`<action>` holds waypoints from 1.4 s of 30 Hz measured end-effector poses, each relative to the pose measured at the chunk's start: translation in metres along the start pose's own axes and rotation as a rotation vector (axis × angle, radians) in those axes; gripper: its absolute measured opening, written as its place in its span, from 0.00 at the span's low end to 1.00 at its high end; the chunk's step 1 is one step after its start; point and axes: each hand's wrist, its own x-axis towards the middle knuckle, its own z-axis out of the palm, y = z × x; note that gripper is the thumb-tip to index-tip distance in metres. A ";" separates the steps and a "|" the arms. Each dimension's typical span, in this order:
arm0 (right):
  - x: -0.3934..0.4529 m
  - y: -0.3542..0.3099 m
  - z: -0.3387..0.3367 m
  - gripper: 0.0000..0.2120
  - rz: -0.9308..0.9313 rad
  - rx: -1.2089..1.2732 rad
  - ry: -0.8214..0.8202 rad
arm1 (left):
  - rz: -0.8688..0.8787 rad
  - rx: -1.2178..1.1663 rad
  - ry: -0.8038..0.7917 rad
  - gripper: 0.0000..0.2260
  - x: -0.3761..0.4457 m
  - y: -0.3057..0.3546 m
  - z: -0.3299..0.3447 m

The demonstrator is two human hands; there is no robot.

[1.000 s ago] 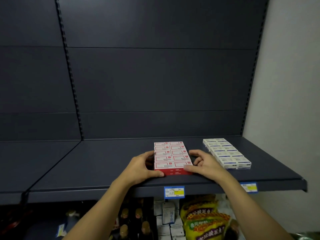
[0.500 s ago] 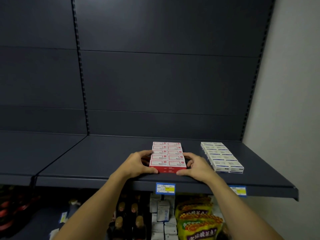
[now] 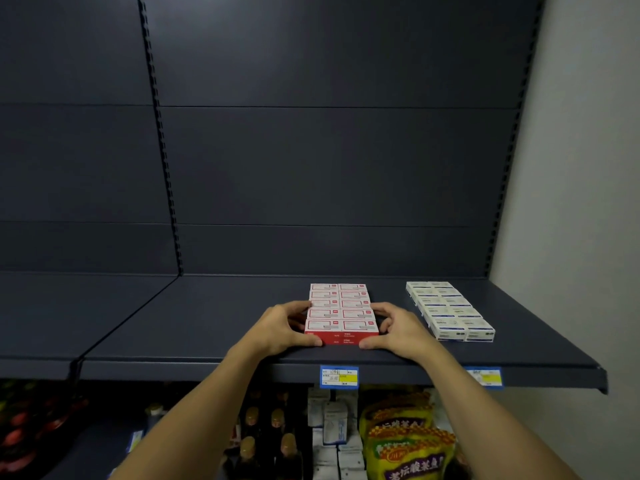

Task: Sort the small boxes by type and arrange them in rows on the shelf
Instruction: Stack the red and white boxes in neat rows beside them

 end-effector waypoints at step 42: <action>-0.010 -0.012 0.005 0.43 0.059 -0.073 0.048 | 0.014 0.115 0.098 0.38 -0.008 0.009 0.009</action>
